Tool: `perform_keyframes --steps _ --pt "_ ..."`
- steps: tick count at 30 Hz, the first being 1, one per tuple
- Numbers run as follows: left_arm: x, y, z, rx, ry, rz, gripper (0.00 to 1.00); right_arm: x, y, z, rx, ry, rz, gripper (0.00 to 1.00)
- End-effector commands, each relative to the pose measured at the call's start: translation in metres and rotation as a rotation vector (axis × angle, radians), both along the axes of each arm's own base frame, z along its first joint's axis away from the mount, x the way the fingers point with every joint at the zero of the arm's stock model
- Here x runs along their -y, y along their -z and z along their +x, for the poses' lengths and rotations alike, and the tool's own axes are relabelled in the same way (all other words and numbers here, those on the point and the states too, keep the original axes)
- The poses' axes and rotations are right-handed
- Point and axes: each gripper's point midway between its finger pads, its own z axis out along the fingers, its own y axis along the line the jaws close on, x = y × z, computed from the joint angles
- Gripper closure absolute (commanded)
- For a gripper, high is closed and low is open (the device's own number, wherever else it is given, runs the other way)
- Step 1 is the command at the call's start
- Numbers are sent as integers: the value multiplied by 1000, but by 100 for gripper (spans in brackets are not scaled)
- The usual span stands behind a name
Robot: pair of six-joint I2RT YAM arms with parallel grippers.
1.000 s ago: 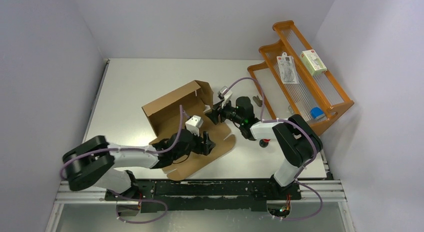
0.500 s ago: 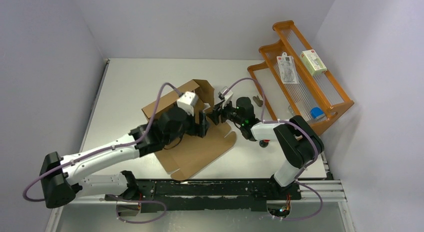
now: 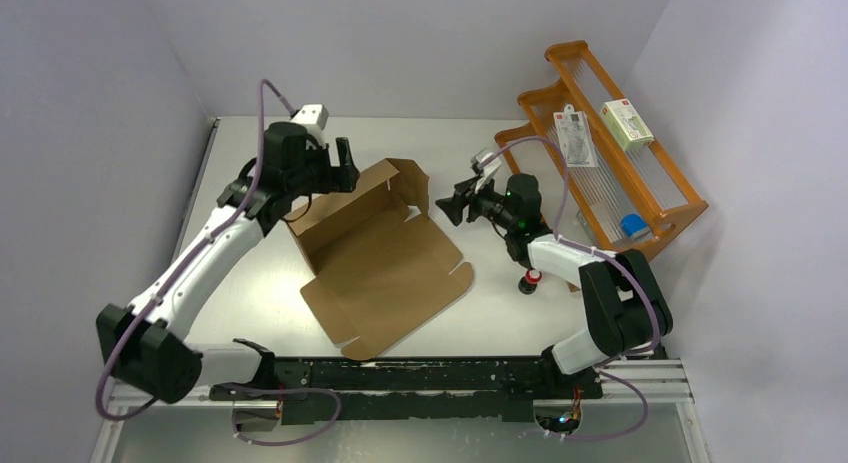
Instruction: Fold the paper box
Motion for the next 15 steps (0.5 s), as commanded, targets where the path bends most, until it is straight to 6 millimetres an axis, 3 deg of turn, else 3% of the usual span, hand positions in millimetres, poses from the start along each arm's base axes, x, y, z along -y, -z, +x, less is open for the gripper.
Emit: perform_keyframes --steps 1,10,15 --pt "17 -7 12 -43 156 -14 9 11 -20 14 -3 2 46 31" --pt "31 12 52 -126 227 66 11 12 6 61 -12 43 -47 31" --pt "43 34 51 -168 293 44 13 -1 31 77 -45 -26 -94 30"
